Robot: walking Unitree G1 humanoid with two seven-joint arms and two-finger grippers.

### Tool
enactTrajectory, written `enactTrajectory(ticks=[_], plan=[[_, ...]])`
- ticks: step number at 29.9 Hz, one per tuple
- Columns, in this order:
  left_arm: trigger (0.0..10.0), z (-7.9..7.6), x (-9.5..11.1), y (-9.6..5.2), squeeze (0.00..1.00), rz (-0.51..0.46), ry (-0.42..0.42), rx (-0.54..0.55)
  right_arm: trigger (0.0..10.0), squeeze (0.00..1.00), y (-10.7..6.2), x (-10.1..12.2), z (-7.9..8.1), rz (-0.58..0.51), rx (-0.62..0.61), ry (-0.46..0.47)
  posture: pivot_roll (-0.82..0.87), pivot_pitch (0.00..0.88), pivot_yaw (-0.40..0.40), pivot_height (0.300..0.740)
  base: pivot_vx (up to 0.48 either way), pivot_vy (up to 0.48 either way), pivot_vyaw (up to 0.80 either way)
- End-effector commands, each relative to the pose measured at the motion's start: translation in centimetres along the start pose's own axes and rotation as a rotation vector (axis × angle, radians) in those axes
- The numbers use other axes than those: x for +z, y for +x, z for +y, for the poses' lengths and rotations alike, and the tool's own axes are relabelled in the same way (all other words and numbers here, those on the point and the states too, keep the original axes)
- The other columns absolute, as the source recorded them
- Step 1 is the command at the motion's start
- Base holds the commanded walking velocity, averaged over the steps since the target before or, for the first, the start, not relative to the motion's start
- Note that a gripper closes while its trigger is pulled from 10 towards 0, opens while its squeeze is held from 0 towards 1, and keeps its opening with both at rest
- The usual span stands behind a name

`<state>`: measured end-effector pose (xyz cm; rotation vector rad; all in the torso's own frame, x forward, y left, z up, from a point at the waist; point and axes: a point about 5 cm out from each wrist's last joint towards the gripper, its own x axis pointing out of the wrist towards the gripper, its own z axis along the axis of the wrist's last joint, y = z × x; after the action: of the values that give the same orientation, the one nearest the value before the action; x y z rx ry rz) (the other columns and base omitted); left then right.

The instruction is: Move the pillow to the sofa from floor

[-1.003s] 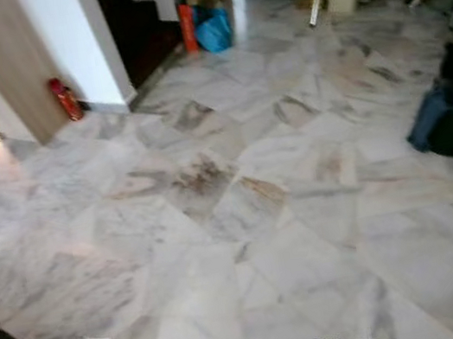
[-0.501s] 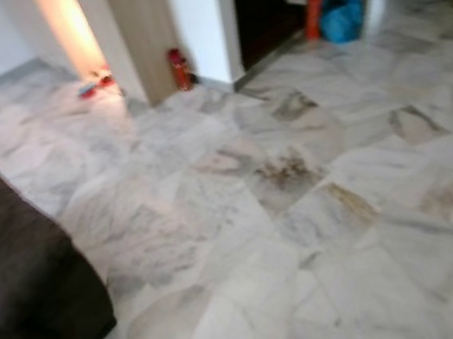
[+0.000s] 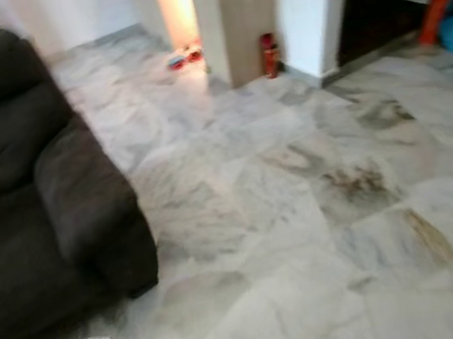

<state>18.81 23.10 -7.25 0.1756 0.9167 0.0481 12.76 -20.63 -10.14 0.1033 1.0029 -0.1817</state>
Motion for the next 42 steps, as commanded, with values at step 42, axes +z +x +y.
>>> enactTrajectory(ticks=[42], plan=[[10.0, -0.42, -0.05, 0.04, 0.00, 0.004, -0.059, -0.005, 10.0, 0.00, -0.31, -0.77, -0.87, 0.008, -0.015, 0.059, 0.04, 0.000, -0.020, 0.740, 0.000, 0.000, 0.56]])
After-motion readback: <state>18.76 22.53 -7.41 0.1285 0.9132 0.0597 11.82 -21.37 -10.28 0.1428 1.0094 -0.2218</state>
